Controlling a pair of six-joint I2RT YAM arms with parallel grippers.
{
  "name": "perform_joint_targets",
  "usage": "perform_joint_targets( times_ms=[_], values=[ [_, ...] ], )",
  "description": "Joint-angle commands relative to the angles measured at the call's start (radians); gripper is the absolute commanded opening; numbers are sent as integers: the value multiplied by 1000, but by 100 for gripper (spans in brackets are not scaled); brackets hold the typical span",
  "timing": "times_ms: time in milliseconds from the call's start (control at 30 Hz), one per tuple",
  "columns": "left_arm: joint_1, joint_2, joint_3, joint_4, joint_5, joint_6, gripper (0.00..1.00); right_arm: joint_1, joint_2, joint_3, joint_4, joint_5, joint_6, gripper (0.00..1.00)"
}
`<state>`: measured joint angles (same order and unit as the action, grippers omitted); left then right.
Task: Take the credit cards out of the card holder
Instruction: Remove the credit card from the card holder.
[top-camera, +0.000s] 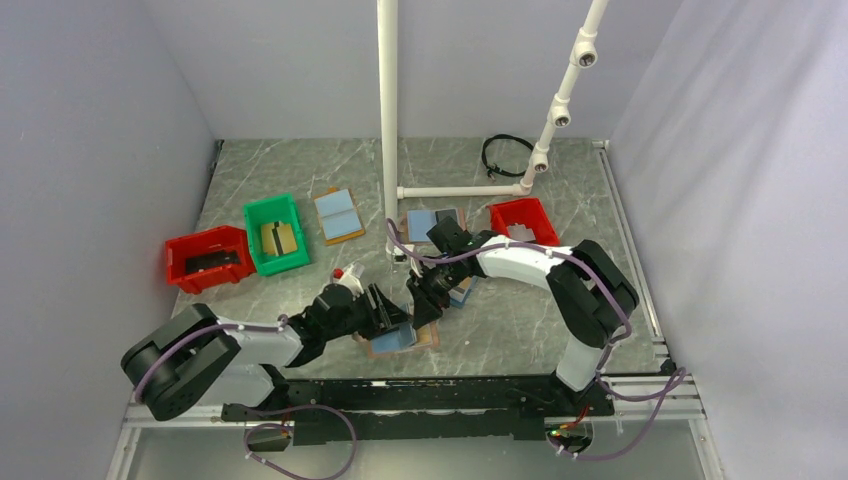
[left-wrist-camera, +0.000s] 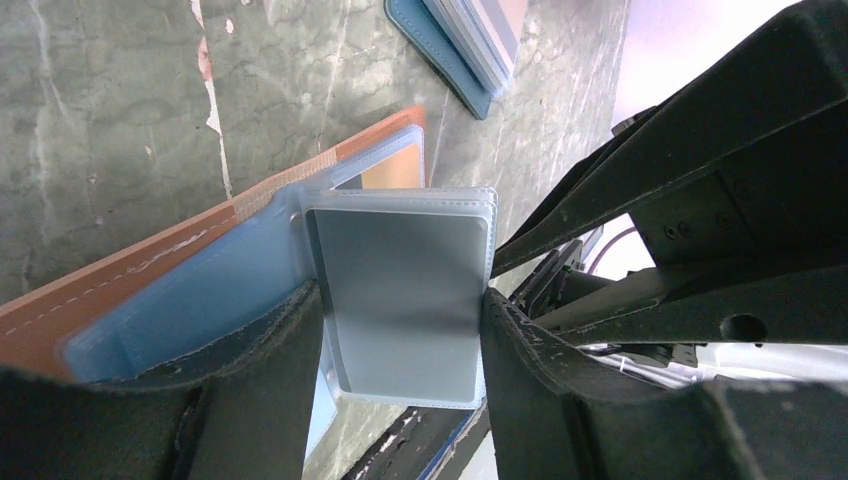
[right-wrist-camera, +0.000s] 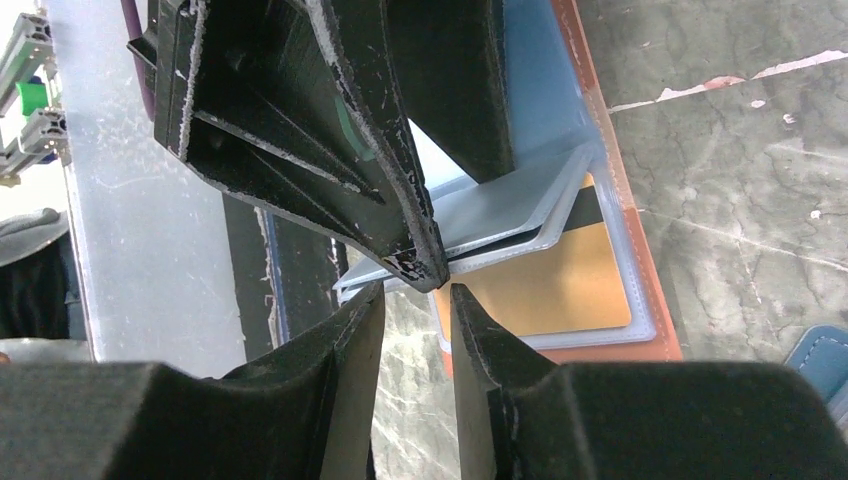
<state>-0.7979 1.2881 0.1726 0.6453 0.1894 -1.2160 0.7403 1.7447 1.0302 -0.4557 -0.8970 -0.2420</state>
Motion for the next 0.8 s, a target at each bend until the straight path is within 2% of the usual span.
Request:
perform_joint_targets(
  times_ms=[0,400,767],
  values=[
    [11,2,13,112,32,5,49,13,12,33,9,17,-7,33],
    [12,-95,-7,4,14,5,68,18,45,31,27,101,18,29],
    [13,-146,-4,-86,10,19,67,18,55,34,35,83,40,28]
  ],
)
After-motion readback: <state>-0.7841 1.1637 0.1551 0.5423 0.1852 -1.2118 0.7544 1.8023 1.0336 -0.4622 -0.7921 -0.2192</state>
